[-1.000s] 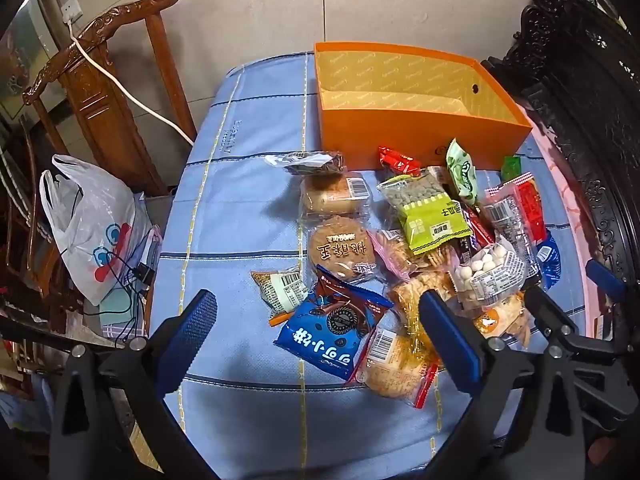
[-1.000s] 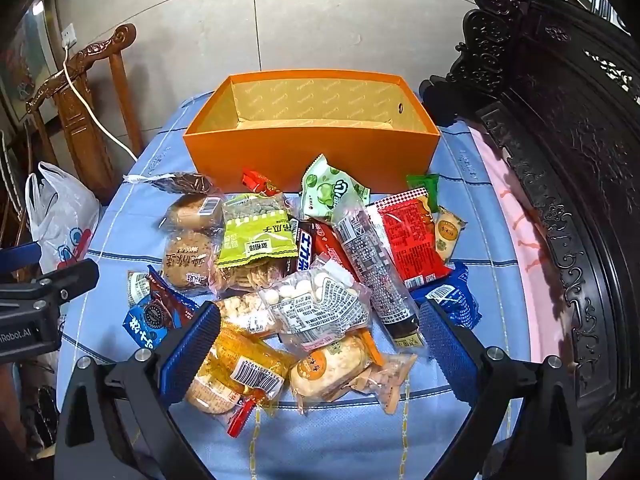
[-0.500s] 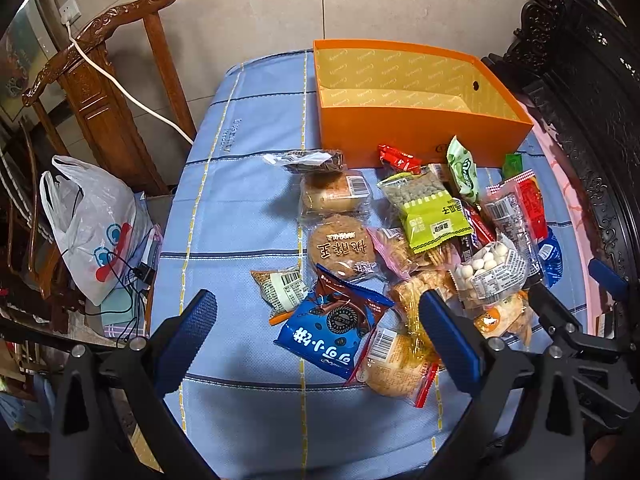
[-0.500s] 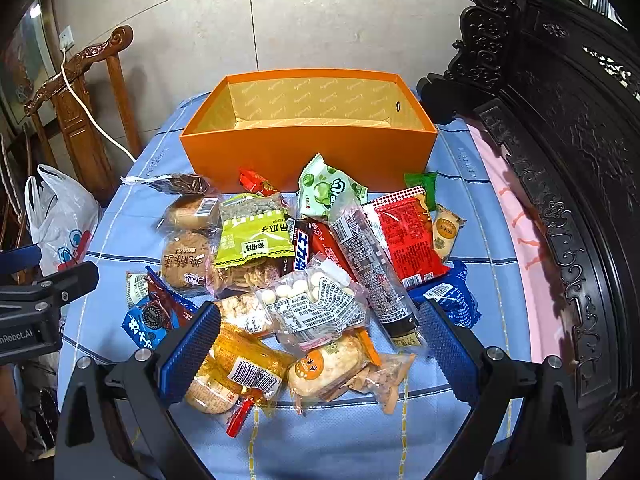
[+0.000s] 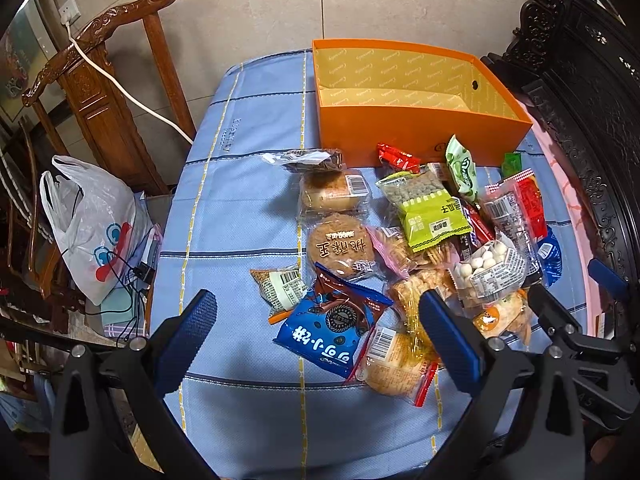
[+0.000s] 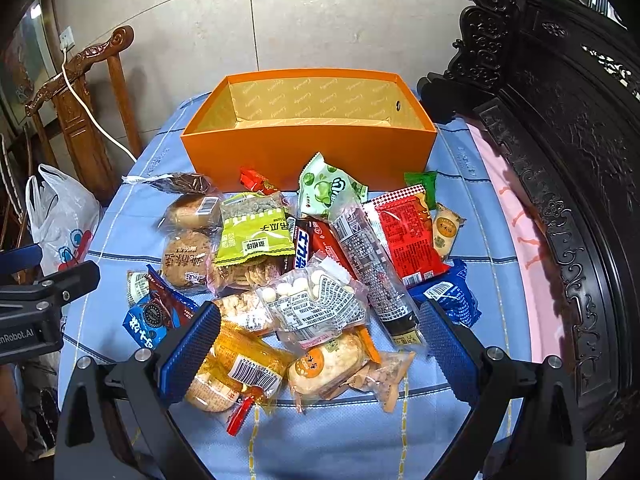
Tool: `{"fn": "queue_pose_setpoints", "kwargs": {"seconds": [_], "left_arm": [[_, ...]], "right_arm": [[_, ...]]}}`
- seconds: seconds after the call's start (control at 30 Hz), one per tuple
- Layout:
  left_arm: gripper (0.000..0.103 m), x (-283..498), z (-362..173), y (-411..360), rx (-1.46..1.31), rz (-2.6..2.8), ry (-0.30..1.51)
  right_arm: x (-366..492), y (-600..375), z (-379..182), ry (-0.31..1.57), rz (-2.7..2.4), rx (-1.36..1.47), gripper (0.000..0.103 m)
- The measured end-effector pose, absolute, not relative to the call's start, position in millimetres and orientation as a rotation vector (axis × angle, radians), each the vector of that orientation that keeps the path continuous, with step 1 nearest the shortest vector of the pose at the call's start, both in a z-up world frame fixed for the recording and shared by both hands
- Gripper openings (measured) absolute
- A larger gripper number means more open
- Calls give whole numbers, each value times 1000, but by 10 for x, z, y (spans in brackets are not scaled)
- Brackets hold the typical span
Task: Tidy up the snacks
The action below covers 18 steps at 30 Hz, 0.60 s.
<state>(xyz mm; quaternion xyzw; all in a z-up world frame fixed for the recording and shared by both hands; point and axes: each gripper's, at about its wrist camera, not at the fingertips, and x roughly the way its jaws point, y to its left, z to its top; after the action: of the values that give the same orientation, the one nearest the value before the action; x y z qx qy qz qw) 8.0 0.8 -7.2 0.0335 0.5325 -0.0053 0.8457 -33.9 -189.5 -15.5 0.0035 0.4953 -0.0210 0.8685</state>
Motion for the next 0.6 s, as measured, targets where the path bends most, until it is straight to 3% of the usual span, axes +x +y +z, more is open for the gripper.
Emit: {"fn": "queue_pose_setpoints", "kwargs": {"seconds": [0.6], "left_arm": [[99,67,-72,3,71,-9,1131]], "right_arm": [[-353,-1893,-178,1040,-37,11,99]]}}
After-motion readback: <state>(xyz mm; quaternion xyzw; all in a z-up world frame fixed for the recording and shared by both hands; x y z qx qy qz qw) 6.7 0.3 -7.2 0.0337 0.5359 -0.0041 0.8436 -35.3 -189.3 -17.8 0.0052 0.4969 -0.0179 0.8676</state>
